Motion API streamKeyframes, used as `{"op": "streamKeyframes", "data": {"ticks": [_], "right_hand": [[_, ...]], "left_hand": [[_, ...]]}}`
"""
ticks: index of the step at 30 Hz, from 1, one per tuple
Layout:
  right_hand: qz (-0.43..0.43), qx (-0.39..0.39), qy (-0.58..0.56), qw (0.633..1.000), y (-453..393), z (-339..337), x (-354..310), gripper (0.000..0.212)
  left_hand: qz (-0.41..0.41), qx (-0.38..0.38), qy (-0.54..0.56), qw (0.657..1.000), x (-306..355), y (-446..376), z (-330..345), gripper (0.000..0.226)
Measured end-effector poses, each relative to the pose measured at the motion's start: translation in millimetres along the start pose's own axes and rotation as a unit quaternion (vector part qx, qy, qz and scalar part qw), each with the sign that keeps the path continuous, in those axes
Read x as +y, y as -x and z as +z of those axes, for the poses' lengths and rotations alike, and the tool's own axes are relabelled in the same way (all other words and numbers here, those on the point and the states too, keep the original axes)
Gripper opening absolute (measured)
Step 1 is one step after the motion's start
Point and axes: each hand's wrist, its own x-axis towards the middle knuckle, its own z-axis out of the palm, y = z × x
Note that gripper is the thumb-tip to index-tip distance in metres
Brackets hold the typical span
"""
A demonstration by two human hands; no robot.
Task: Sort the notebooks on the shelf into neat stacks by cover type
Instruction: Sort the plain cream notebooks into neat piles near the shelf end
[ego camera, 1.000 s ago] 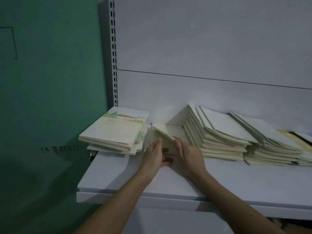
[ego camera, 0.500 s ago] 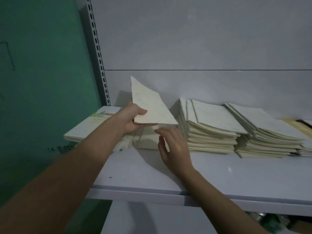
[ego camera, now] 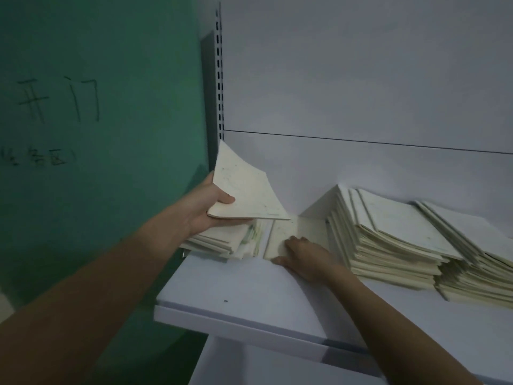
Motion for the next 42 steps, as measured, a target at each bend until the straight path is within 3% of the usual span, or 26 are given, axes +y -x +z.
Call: {"op": "streamKeyframes", "data": {"ticks": [5,7,9,14,16,18,22,25,28,30,32,34,36,38,40,42], "right_hand": [[-0.021,-0.006,0.077,0.997,1,-8,-12,0.03],[-0.003,0.013,0.012,1.0,2,-23,-14,0.02],[0.038,0.105,-0.082,0.99,-1,-40,-11,0.031],[0.136,0.351,-0.139,0.916,-7,-82,-15,0.043],[0.139,0.43,-0.187,0.872,0,-93,-28,0.047],[0.107,0.454,-0.181,0.866,12,-98,-46,0.044],[-0.033,0.423,0.025,0.905,34,-98,-80,0.031],[-0.125,0.335,0.162,0.92,46,-92,-99,0.028],[-0.16,0.298,0.177,0.924,52,-95,-112,0.034],[-0.12,0.244,0.084,0.959,51,-104,-119,0.047],[-0.015,0.187,-0.059,0.98,50,-118,-119,0.055],[0.069,0.209,-0.089,0.971,47,-130,-112,0.044],[0.14,0.206,-0.107,0.962,43,-138,-105,0.05],[0.189,0.186,-0.245,0.933,41,-140,-102,0.058],[0.201,0.172,-0.451,0.852,43,-140,-105,0.06],[0.2,0.172,-0.525,0.809,47,-136,-107,0.059]], "left_hand": [[-0.015,-0.004,0.006,1.0,3,1,-17,0.067],[-0.026,-0.009,0.009,1.0,8,1,-15,0.064],[-0.028,-0.016,0.001,0.999,15,2,-12,0.061],[-0.053,-0.054,-0.028,0.997,19,7,-3,0.056],[-0.071,-0.066,-0.04,0.994,15,7,0,0.055],[-0.077,-0.074,-0.043,0.993,10,7,3,0.053],[-0.087,-0.079,0.021,0.993,6,6,12,0.026],[-0.096,-0.098,0.028,0.99,8,-1,13,0.054],[-0.061,-0.091,-0.003,0.994,5,0,11,0.044],[-0.04,-0.084,0.012,0.996,0,-1,8,0.054],[-0.023,-0.081,0.032,0.996,0,2,6,0.058],[-0.008,-0.068,0.059,0.996,5,5,7,0.06],[0.008,-0.062,0.079,0.995,10,4,7,0.061],[0.022,-0.058,0.087,0.994,14,7,8,0.061],[0.022,-0.064,0.098,0.993,16,9,10,0.056],[0.001,-0.077,0.111,0.991,15,13,13,0.05]]}}
